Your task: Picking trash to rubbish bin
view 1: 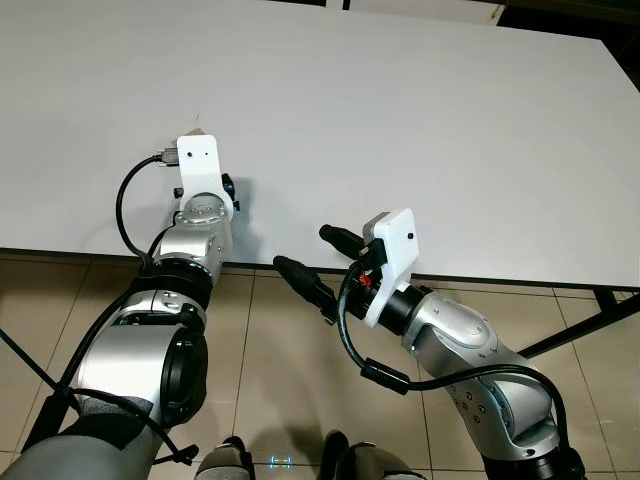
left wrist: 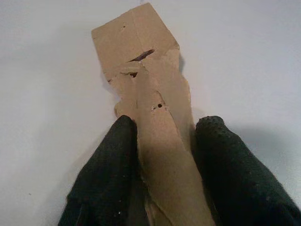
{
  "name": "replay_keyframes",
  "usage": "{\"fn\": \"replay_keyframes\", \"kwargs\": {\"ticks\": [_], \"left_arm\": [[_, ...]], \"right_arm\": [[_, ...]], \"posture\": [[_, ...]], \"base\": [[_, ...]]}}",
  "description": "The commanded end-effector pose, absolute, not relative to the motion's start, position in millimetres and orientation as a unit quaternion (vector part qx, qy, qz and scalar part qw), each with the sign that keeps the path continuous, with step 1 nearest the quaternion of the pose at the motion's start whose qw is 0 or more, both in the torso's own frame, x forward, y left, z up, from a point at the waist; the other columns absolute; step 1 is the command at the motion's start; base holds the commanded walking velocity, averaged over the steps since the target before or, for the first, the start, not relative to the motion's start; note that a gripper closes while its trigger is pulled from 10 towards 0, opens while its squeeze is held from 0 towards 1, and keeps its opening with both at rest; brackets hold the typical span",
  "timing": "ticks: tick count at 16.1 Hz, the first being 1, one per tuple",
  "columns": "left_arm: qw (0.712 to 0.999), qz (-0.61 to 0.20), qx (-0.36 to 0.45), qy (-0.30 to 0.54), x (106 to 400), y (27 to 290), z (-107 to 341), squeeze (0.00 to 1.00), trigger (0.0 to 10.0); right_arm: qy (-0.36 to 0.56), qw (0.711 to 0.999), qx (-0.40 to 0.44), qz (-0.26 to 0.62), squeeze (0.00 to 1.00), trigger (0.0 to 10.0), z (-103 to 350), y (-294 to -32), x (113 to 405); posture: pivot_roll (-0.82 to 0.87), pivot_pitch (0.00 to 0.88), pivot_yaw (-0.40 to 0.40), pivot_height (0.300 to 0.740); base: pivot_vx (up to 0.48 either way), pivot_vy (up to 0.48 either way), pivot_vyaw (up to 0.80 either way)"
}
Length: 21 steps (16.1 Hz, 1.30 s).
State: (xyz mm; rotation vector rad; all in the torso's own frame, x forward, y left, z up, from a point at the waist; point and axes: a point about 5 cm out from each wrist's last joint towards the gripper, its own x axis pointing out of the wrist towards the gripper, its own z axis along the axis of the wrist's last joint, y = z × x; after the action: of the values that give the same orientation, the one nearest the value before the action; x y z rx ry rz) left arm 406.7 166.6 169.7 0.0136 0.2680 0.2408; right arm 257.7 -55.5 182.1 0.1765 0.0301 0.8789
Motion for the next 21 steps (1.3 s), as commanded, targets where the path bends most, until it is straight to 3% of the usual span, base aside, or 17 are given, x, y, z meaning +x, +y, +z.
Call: {"fn": "replay_keyframes", "kwargs": {"ticks": [1, 10, 11, 16, 18, 21], "left_arm": [[0.959, 0.118, -0.006, 0.257, 386, 163, 114, 0.00, 0.0], [0.966, 0.107, -0.024, 0.234, 389, 161, 120, 0.00, 0.0], [0.971, 0.106, -0.015, 0.216, 390, 160, 125, 0.00, 10.0], [0.990, 0.092, 0.063, 0.090, 392, 156, 146, 0.00, 10.0], [0.995, 0.052, 0.058, 0.065, 377, 142, 128, 0.00, 10.0], [0.996, 0.051, 0.074, 0.019, 366, 140, 130, 0.00, 10.0]], "right_arm": [[0.014, 0.897, 0.086, 0.433, 0.00, 10.0, 183, -55, 258], [0.009, 0.898, 0.085, 0.432, 0.00, 10.0, 181, -53, 266], [0.006, 0.901, 0.084, 0.426, 0.00, 10.0, 180, -53, 270], [-0.011, 0.917, 0.095, 0.386, 0.00, 10.0, 179, -56, 288], [-0.014, 0.936, 0.107, 0.336, 0.00, 10.0, 171, -59, 297], [-0.022, 0.947, 0.115, 0.298, 0.00, 10.0, 169, -65, 304]], "posture": [[-0.12, 0.234, -0.098, 0.740], [-0.09, 0.188, -0.090, 0.740], [-0.08, 0.175, -0.087, 0.740], [-0.03, 0.120, -0.070, 0.740], [-0.03, 0.095, -0.063, 0.740], [-0.02, 0.083, -0.071, 0.740]], "base": [[0.000, 0.000, 0.00], [0.000, 0.000, 0.00], [0.000, 0.000, 0.00], [0.000, 0.000, 0.00], [0.000, 0.000, 0.00], [0.000, 0.000, 0.00]]}}
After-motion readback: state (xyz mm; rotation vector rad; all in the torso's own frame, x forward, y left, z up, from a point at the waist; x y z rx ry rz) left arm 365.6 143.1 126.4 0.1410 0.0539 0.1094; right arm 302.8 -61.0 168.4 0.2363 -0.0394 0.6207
